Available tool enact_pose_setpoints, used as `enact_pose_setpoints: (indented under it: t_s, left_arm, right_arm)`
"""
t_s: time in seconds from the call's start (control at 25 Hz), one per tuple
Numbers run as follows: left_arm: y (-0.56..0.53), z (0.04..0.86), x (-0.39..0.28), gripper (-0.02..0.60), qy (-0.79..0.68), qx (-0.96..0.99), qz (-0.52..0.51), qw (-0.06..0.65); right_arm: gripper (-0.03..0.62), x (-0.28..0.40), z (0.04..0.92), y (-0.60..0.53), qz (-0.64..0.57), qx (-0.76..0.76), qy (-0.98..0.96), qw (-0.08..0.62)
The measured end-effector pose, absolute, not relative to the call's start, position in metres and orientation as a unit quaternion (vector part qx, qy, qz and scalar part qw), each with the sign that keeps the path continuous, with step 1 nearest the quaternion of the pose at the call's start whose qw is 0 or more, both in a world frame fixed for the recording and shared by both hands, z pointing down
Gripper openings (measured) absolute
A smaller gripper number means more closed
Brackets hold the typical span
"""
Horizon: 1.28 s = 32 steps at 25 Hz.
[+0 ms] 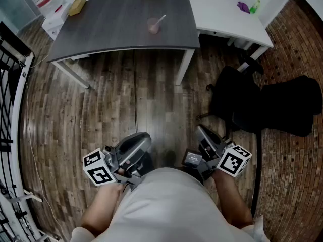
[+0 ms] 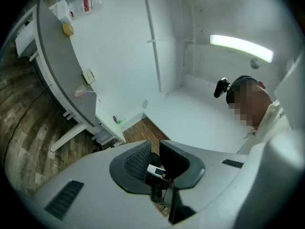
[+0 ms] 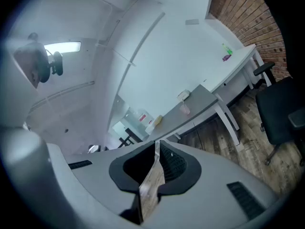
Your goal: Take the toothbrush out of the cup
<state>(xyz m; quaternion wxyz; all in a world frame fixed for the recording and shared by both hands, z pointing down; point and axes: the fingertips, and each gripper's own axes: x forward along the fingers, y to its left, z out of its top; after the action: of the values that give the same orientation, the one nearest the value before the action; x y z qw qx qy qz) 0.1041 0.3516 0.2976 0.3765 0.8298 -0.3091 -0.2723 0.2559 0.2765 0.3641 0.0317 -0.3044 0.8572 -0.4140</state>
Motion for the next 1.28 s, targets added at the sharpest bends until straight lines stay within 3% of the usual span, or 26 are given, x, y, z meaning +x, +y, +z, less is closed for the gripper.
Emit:
enact_pose_setpoints:
  t_s: [1.28]
  left_arm:
    - [0.29,0.309,0.129,0.051,-0.332,0.817,-0.272,0.385]
  right_arm:
    - [0.017,0.293,0.382,0.224,-0.436,-0.3,0.848,0.008]
